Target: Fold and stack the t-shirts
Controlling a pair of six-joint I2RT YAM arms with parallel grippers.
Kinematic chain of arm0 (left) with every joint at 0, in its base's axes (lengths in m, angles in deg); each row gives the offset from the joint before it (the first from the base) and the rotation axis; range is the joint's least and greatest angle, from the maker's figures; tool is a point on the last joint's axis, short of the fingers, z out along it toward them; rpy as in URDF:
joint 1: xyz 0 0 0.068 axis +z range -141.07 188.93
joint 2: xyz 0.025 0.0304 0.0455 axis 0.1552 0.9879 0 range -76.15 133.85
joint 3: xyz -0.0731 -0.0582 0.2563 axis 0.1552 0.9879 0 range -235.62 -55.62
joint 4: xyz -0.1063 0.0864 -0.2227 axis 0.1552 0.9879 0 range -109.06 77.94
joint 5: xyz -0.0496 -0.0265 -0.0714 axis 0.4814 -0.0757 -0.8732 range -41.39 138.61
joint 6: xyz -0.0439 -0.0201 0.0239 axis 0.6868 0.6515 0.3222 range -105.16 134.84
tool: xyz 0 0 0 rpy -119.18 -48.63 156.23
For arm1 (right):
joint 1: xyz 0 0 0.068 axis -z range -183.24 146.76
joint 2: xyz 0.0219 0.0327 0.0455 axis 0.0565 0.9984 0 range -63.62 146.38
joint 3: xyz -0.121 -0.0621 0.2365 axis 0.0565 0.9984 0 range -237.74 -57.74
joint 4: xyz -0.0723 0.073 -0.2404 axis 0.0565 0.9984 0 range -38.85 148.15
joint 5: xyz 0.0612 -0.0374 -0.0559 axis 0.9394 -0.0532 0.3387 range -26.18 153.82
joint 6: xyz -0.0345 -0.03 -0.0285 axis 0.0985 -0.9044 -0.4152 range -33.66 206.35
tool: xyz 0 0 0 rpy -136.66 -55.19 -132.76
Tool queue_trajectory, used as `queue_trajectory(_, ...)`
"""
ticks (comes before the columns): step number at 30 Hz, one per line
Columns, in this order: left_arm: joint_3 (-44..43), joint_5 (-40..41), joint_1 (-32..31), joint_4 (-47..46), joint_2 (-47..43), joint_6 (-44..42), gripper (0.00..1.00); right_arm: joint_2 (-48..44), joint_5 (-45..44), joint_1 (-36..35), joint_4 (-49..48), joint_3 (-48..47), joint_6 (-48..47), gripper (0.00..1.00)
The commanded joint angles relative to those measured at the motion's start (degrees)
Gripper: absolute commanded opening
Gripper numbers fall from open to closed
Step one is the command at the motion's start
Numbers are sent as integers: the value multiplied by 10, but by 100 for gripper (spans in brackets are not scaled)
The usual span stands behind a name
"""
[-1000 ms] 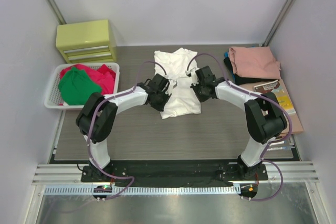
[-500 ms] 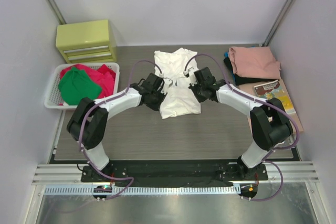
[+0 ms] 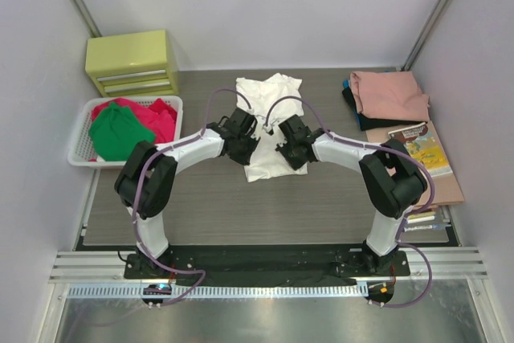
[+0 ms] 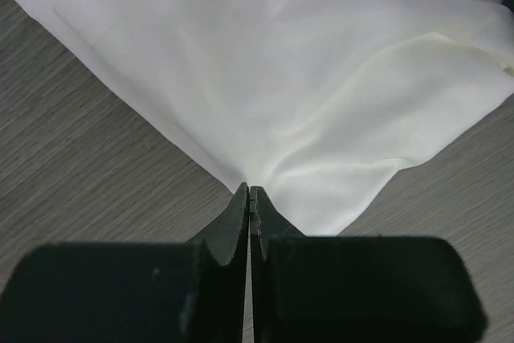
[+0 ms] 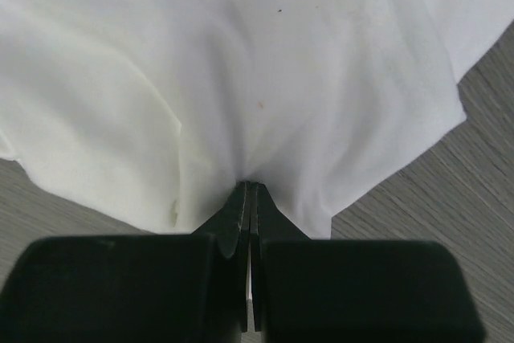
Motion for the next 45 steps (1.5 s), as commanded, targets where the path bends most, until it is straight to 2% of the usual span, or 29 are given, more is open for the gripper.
queue_trajectory(1,-17,-47,-14,3,21,7,0,30,10,-2,-28,-36,10,1)
queue_trajectory(9,-3,-53,-15,-4,23,15,0,31,2,9,-40,1,19,1)
queue_trajectory(19,25,-39,-15,-12,13,28,0,-36,15,68,-33,57,23,1)
queue_trajectory(33,33,-34,-15,1,30,31,0,-36,36,92,-41,75,26,1)
queue_trajectory(38,40,25,-15,-21,-5,3,0,-69,4,90,-86,91,15,1)
queue_trajectory(41,58,81,-14,-43,-60,-28,0,-120,-15,85,-117,108,-3,1)
queue_trajectory(45,85,143,-3,-71,-128,-83,0,-179,-9,81,-111,107,-10,1)
